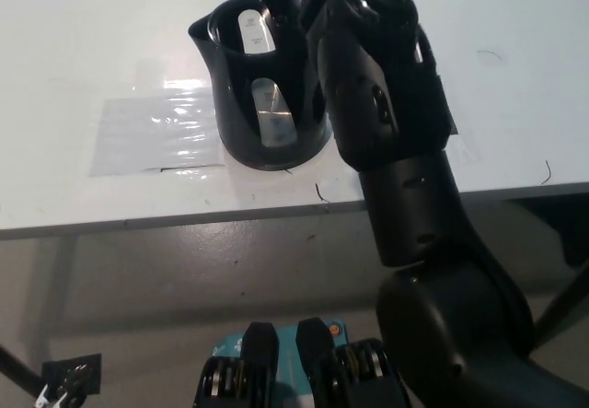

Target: The robot uses its right hand to push down on the lid of a kettle kept in the middle of the desk to close it

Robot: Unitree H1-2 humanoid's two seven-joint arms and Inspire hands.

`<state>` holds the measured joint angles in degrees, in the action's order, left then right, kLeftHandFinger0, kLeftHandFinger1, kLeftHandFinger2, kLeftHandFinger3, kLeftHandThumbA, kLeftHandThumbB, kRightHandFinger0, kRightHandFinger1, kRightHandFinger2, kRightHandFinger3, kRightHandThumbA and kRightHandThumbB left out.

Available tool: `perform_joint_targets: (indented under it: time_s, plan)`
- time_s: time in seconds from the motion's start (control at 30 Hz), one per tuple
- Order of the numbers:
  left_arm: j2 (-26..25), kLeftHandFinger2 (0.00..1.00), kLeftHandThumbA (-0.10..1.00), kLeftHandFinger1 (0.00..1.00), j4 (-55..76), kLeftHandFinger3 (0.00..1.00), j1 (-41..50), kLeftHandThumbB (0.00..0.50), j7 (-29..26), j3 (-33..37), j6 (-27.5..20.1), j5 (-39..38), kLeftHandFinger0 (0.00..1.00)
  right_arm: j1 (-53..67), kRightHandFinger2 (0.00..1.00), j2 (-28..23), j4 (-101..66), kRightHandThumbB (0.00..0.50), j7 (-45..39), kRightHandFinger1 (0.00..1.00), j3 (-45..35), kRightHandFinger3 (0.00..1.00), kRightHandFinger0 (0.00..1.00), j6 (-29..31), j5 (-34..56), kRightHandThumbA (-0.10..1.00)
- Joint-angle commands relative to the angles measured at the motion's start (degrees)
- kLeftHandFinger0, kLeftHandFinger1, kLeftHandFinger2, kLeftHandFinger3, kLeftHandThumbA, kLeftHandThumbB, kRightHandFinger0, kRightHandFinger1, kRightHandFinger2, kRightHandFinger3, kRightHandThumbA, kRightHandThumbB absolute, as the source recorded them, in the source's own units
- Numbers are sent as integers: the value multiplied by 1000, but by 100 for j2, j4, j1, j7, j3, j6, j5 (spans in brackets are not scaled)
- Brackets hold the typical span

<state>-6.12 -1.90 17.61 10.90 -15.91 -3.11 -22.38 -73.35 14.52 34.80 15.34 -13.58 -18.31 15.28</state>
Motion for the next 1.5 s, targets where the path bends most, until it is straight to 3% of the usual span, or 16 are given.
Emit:
perform_joint_targets:
  time_s: [0.0, 0.13, 0.37, 0.57, 0.63, 0.67, 0.8, 0.87, 0.9, 0.93, 1.03, 1.1, 1.17, 1.23, 1.33, 1.47]
  plan:
    - [-24, 898, 229, 1000, 173, 1000, 79, 184, 124, 46, -127, -94, 1000, -93, 1000, 90, 124, 0, -134, 1000, -46, 1000, 1000, 469, 168, 417]
    - [-19, 908, 226, 1000, 220, 1000, 115, 170, 130, 56, -128, -103, 1000, -37, 1000, 155, 245, 4, -159, 1000, -20, 1000, 1000, 608, 173, 407]
    - [0, 891, 232, 1000, 216, 1000, 49, 193, 99, 86, -88, -98, 1000, -308, 1000, 124, 1047, 0, -244, 1000, -2, 1000, 1000, 1017, 148, 407]
    - [-64, 886, 223, 1000, 254, 1000, -25, 175, 143, 102, -41, -119, 1000, -406, 1000, 238, 1959, 0, -489, 1000, -425, 1000, 1000, 1461, 619, 440]
    - [-34, 892, 225, 1000, 214, 1000, -52, 177, 124, 169, 22, -61, 1000, -254, 1000, 222, 2034, 0, -587, 1000, -460, 1000, 1000, 1537, 622, 457]
    - [-18, 893, 254, 1000, 116, 1000, -95, 204, 49, 118, 61, -80, 1000, -304, 1000, 299, 2616, 0, -769, 1000, -478, 1000, 1000, 1709, 639, 467]
    - [-3, 858, 266, 1000, 229, 1000, 67, 222, 0, 286, -18, 249, 1000, -246, 1000, 398, 3505, 1, -903, 1000, -210, 1000, 1000, 2059, 308, 528]
    - [-54, 875, 285, 1000, 222, 1000, 72, 231, 32, 337, -110, 310, 1000, -285, 1000, 387, 3684, 17, -914, 1000, -62, 1000, 1000, 2193, 170, 542]
    - [-79, 880, 294, 1000, 244, 1000, 76, 238, 44, 341, -106, 299, 1000, -340, 1000, 425, 3824, 53, -787, 1000, 143, 1000, 1000, 2344, -59, 533]
    - [-93, 884, 283, 1000, 268, 1000, 61, 227, 47, 334, -69, 259, 1000, -368, 1000, 415, 3877, 39, -731, 1000, 258, 1000, 1000, 2418, -180, 549]
    - [-90, 878, 242, 1000, 321, 1000, 54, 206, 49, 298, 0, 133, 1000, -413, 1000, 373, 4010, 22, -716, 1000, 451, 1000, 1000, 2457, -266, 592]
    - [-115, 872, 265, 1000, 370, 1000, 60, 238, 77, 289, -15, 105, 1000, -391, 1000, 350, 4124, 12, -681, 1000, 539, 1000, 1000, 2453, -286, 555]
    - [-144, 869, 270, 1000, 420, 1000, 92, 237, 97, 294, -10, 104, 1000, -335, 1000, 340, 4174, 0, -690, 1000, 512, 1000, 1000, 2416, -213, 543]
    - [-142, 858, 266, 1000, 479, 1000, 105, 241, 56, 295, 69, 97, 1000, -311, 1000, 338, 4179, 0, -673, 1000, 503, 1000, 1000, 2430, -197, 533]
    - [-140, 857, 235, 1000, 494, 1000, 103, 199, 43, 308, 84, 108, 1000, -315, 1000, 332, 4235, 5, -650, 1000, 499, 1000, 1000, 2460, -210, 503]
    - [-132, 862, 262, 1000, 493, 1000, 76, 213, 18, 312, 69, 156, 1000, -440, 1000, 314, 4286, 7, -519, 1000, 695, 1000, 1000, 2430, -430, 486]
